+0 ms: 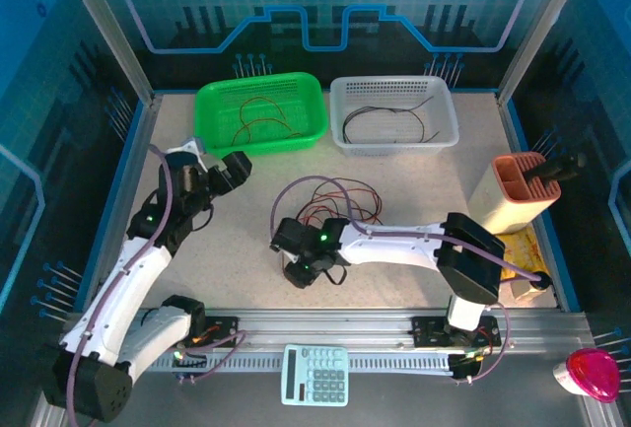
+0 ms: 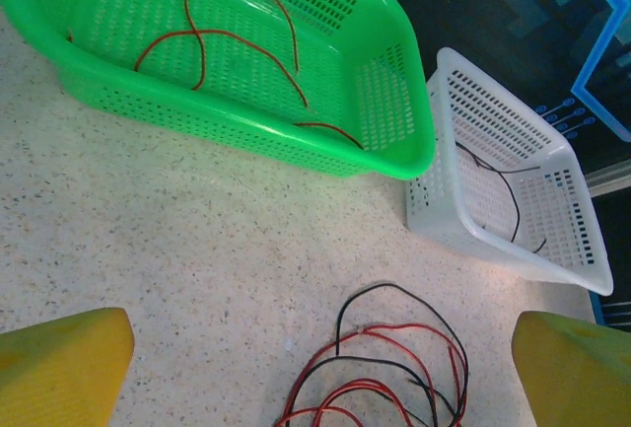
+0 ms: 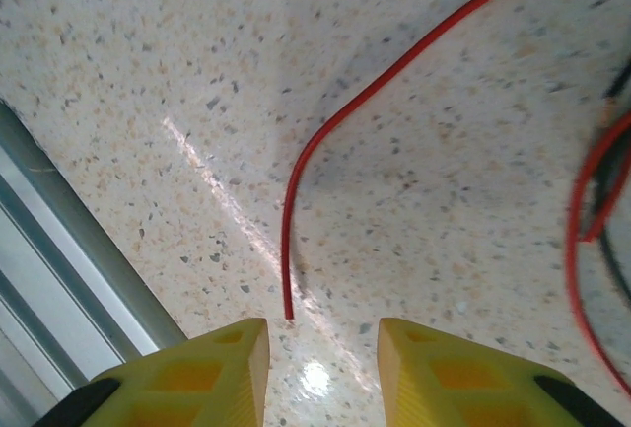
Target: Untangle the cables
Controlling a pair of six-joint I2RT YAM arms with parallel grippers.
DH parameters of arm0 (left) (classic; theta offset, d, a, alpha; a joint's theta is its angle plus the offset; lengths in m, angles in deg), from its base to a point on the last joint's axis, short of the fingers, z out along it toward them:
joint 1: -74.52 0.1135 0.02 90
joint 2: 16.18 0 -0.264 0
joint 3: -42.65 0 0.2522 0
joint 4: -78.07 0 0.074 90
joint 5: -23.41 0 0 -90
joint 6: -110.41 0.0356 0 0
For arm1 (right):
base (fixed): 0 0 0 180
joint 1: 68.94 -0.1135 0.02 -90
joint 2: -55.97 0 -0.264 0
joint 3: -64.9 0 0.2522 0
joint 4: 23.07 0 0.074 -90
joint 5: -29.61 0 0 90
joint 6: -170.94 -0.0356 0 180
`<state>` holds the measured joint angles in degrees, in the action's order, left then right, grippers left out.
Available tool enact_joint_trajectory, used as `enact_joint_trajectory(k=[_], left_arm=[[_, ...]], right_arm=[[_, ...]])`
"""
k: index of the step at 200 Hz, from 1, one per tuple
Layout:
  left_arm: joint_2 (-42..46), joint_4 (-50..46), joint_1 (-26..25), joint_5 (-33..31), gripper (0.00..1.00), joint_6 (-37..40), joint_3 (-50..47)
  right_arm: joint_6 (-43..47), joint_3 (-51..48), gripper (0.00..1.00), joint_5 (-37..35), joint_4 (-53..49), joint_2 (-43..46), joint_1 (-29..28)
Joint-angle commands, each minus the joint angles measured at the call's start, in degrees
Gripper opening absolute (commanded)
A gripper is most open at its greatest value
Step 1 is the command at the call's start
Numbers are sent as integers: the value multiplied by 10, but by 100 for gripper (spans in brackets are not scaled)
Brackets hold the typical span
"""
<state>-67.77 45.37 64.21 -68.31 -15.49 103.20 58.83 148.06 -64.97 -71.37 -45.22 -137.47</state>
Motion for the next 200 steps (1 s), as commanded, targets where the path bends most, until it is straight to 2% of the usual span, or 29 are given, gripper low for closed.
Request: enact_joint_trajectory(k=[1,58,130,150,184,200], left_arm=[[-1,20,26,31,99,6,15],[-2,33,59,58,99,-2,6],[3,37,73,73,99,-9,2],[5,37,74,75,99,-9,2],[6,37,77,81,99,-11,3],[6,39,78,87,99,-9,3]], right_arm=[[7,19,35,-12,-21,-26,-18],[8,29,36,-17,-24,-58,-38],[19,46,34,-67,-38,-104,-57],[20,47,26,-68,-36,-110,-58],[23,56,1,-68,-48,-93,-57],[31,69,0,-74,-64,-63,-56]])
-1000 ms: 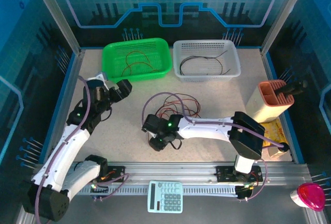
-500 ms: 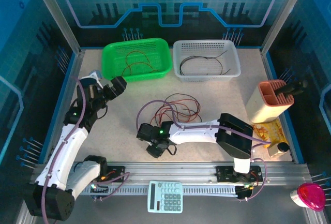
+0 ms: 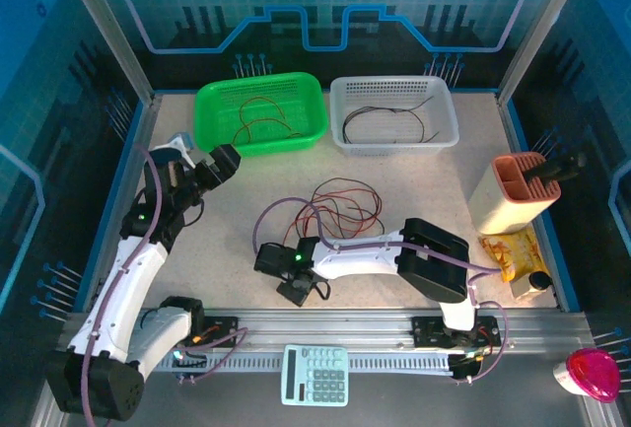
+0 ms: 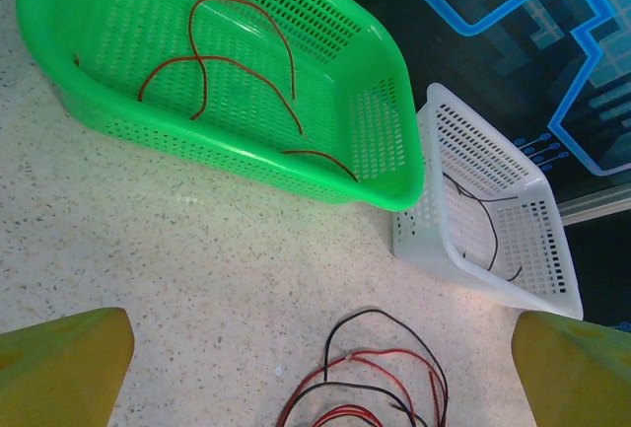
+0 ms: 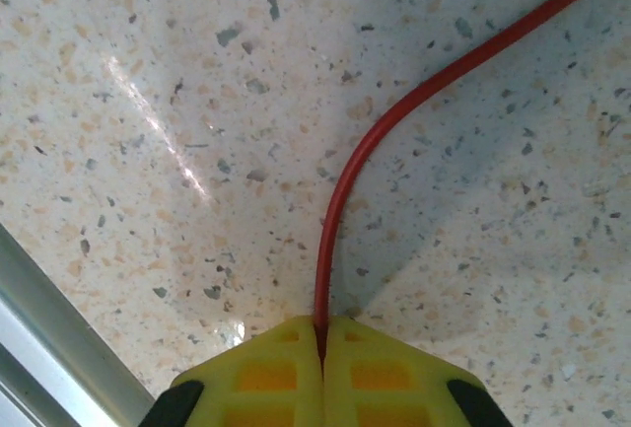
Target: Untangle the cables
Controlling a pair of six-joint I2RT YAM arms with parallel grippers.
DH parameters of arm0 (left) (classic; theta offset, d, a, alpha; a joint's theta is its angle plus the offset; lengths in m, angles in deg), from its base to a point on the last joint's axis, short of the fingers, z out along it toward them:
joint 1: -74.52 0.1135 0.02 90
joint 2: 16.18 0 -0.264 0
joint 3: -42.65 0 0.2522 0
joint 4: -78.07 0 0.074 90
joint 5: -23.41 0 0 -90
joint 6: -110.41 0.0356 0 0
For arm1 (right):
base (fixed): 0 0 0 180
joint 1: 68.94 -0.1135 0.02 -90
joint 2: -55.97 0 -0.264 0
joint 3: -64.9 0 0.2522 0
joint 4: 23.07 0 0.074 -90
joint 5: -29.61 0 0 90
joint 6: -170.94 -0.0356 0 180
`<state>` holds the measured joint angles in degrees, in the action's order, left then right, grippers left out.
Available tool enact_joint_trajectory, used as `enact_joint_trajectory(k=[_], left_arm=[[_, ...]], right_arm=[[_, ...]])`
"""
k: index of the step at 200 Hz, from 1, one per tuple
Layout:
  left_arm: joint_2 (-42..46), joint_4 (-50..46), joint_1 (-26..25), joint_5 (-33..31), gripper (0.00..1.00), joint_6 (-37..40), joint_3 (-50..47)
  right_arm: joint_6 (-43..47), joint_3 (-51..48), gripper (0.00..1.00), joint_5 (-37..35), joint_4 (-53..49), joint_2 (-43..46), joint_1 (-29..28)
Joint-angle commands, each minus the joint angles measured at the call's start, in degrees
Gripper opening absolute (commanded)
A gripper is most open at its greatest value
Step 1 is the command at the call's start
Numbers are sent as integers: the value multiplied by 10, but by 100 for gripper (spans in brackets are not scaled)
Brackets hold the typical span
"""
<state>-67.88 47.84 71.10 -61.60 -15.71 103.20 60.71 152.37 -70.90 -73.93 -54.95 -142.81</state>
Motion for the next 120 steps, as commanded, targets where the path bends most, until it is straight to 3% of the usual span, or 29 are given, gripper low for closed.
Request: enact_joint_trajectory(k=[1,31,67,120], left_arm=[[7,14,9,21,99,-7,3],[8,39,10,67,99,3,0],[11,80,10,143,99,4,-12],[11,189,-17,284,99,-1,-28]], right_arm=[[13,27,0,-15,-40,37,-2],[24,57,0,-22,-64,122,26],[14,78,0,32,-47,219,101],[-42,86,0,203,32,324,262]])
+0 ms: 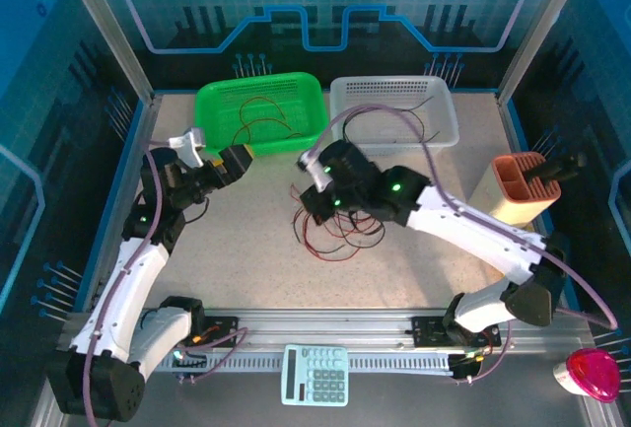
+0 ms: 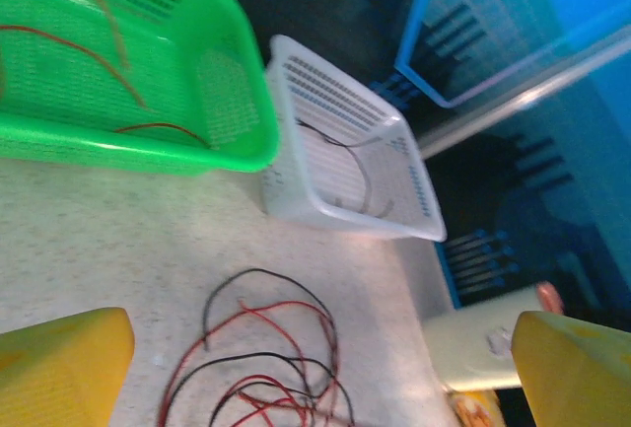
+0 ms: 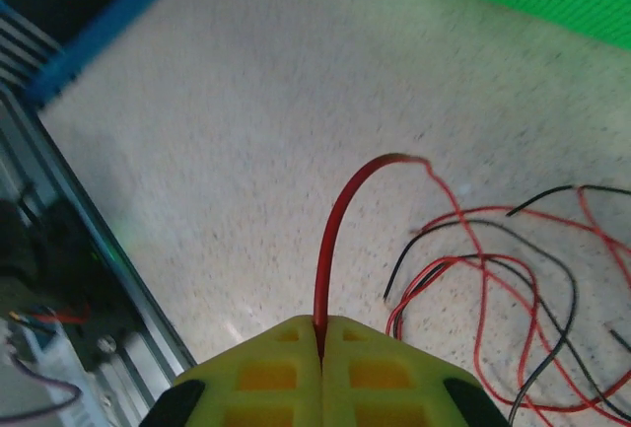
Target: Untangle the cables
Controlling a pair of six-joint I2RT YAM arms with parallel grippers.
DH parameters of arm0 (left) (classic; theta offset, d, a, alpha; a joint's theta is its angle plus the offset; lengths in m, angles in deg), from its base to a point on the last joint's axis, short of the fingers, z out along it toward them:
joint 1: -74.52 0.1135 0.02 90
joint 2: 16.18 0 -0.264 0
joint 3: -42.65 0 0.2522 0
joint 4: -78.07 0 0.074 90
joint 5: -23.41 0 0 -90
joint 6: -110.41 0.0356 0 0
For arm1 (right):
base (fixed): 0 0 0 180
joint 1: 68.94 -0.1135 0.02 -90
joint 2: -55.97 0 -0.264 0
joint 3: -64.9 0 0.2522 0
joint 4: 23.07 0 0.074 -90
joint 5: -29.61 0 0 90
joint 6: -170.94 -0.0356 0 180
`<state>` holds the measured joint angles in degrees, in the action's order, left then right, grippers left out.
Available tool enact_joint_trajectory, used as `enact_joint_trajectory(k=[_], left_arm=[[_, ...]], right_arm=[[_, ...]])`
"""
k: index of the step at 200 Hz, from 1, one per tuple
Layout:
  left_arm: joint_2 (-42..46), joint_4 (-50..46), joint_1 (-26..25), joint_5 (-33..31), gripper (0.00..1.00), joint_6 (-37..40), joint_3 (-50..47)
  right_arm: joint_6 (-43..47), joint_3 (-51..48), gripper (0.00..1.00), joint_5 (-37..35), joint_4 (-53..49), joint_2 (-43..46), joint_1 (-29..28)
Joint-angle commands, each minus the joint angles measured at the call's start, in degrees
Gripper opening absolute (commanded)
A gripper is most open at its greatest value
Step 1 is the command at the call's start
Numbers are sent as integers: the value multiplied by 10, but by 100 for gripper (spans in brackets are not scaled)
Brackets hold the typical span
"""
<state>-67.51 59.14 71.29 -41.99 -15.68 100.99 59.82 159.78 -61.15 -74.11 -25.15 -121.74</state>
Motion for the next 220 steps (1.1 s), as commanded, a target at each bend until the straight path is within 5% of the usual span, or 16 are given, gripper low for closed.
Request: enact_joint_trajectory(k=[1,73,161,220], left_arm=[[7,78,-21,88,99,0,-6],[-61,-10,-180,0,83,177,113],[-45,14,-248,-60,85,422,115],[-65,41,-269,-75,79,450,125]], right_arm=[[-34,13,0,108,34,27,52],[-44,108,0,184,25,50,108],[20,138,0,241,-59,57,136],[18,141,0,301,-56,51,154]])
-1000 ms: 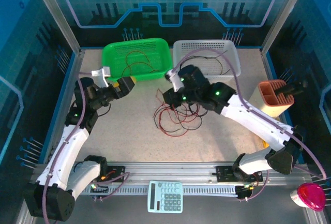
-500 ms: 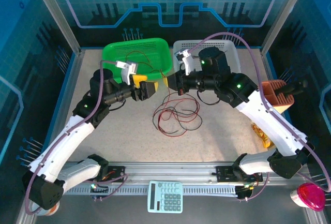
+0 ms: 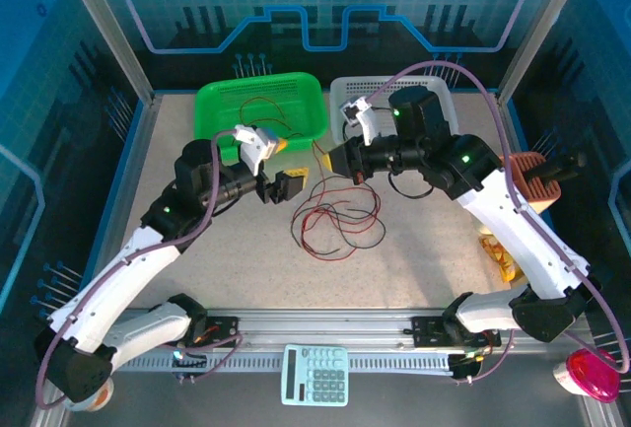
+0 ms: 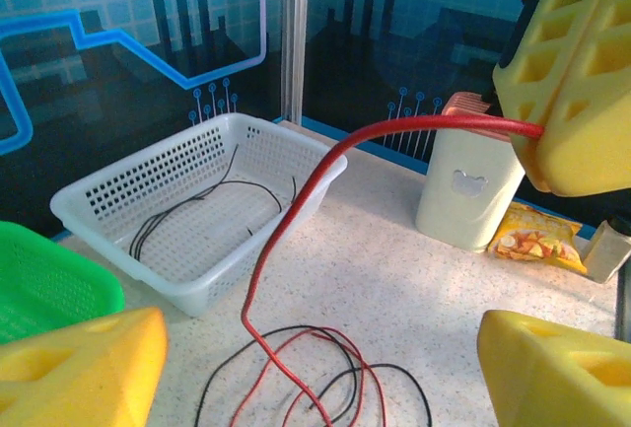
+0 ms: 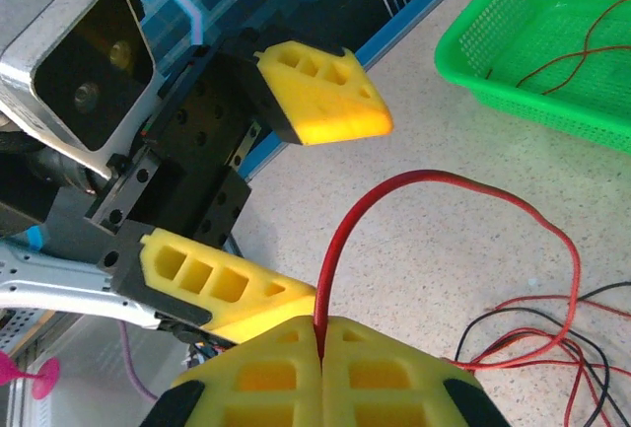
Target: Untangle the cables
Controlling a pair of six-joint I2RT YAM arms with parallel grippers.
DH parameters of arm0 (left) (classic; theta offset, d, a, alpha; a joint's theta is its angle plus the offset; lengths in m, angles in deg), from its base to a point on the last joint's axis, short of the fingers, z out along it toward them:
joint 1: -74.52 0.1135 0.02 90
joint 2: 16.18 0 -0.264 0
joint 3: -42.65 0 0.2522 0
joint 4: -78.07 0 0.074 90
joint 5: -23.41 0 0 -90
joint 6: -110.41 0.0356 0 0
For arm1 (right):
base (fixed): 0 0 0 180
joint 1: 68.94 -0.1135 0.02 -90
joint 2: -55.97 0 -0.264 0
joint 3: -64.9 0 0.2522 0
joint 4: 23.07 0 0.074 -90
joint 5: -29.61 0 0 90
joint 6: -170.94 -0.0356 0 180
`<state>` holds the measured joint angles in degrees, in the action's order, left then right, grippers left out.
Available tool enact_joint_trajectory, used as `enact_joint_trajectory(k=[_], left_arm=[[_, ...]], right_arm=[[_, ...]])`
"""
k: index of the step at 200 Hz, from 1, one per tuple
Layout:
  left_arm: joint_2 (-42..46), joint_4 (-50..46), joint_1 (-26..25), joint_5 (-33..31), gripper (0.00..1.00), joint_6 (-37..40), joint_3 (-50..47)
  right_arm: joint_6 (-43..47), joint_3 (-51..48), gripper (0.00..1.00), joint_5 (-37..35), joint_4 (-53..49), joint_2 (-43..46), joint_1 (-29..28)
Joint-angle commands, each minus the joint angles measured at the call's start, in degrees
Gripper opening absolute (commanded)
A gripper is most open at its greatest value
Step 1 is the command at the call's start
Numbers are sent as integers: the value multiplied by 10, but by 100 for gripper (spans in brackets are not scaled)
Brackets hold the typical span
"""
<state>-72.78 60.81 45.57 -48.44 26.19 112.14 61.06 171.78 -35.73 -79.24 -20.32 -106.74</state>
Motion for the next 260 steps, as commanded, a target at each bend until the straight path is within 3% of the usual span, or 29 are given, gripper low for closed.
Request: enact_joint_trajectory(k=[1,64,144,233,260], left_arm=[[-14,24,-12,-12,79,32,14],[-67,51,-17,-46,68,2,45],[-99,108,-18,-9,53,-108,-11],[-90,152,-22,-16,49,-167,-108],[-71,126,-22,-93,56,-179,-116]], right_arm=[[5,21,0,48,-4,3,4],[-25,41,0,89,26,8,1],[-73,142,0,76,133,-17,4],[-123,189,0,47,362,-63,17],[-141,202,0,25,399,-87,34]])
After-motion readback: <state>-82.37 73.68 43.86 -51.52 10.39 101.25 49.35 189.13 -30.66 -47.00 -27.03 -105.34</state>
